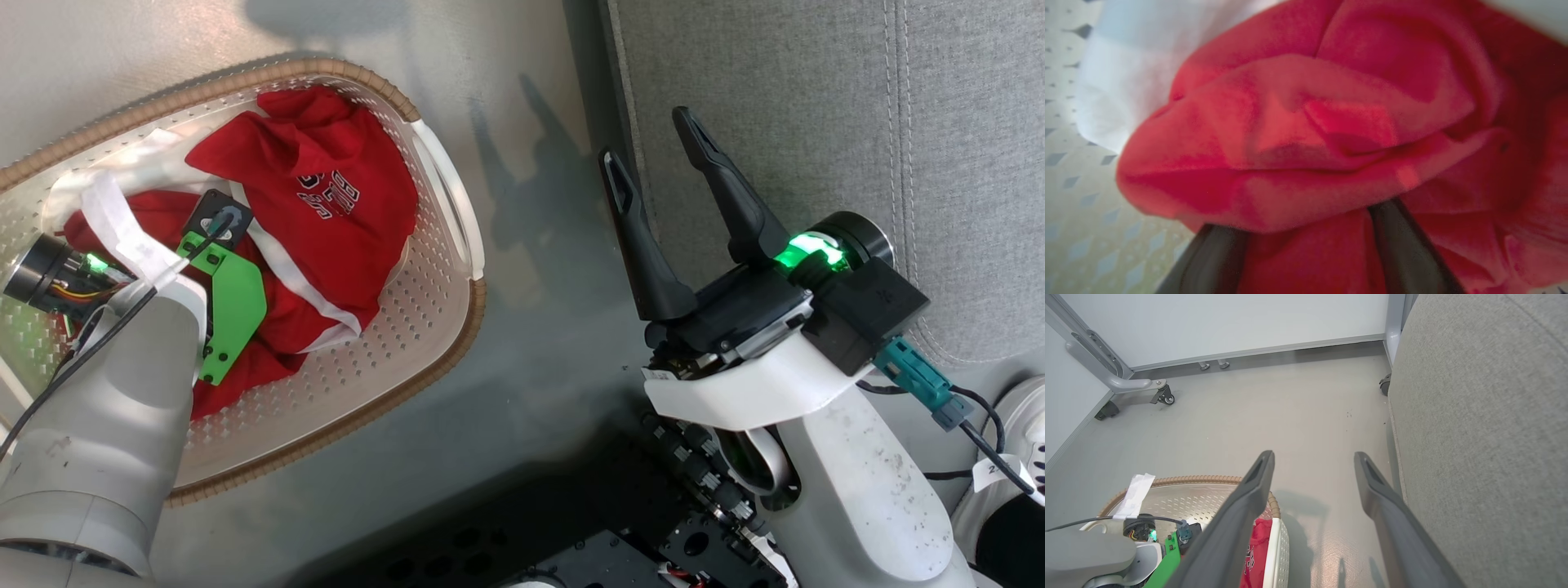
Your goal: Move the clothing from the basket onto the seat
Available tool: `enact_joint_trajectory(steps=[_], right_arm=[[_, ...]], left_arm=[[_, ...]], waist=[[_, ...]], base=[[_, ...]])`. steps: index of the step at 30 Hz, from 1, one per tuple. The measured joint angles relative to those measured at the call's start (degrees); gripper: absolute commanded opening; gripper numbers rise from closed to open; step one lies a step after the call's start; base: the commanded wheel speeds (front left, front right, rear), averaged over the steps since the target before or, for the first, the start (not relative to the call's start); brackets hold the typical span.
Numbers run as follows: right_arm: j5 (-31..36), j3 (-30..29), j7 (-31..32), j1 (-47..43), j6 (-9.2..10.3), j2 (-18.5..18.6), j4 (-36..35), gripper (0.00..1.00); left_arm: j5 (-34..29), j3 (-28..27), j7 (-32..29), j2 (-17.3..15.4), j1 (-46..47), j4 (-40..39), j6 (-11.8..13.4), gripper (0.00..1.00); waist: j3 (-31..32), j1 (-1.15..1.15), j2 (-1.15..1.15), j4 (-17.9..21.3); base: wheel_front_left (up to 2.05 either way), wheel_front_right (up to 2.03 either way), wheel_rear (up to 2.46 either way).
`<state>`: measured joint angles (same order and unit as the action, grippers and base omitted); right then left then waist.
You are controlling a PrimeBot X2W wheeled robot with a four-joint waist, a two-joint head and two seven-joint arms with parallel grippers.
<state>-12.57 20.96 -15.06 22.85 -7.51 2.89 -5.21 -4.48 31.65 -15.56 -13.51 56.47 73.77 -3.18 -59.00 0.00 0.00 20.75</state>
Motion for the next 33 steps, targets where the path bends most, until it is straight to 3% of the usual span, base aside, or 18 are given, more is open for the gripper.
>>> enact_joint_trajectory(steps=[1,10,23,33], right_arm=[[0.0,-0.01,0.0,0.09,0.0,0.0,0.01,1.0],[1.51,-0.27,0.0,0.88,0.0,0.0,1.2,1.0],[4.67,-1.66,0.0,-1.86,0.0,-0.08,5.1,1.0],[5.82,-1.53,0.0,-7.72,0.0,0.88,8.24,1.0]], left_arm=[[0.3,-0.01,-0.1,-0.02,0.0,0.03,-0.15,0.0],[3.12,-0.97,1.36,0.68,-1.21,0.05,0.21,0.0],[7.86,-2.72,6.34,5.3,-9.0,0.1,0.7,0.0],[13.17,-5.31,18.31,8.61,-16.31,0.03,-1.54,0.0]], waist=[[0.02,0.0,0.0,-0.03],[2.04,0.0,0.0,-0.99],[12.88,0.0,0.0,-3.51],[25.45,0.0,0.0,-6.61]], base=[[0.0,0.0,0.0],[0.0,0.0,0.0],[0.0,0.0,0.0],[0.0,0.0,0.0]])
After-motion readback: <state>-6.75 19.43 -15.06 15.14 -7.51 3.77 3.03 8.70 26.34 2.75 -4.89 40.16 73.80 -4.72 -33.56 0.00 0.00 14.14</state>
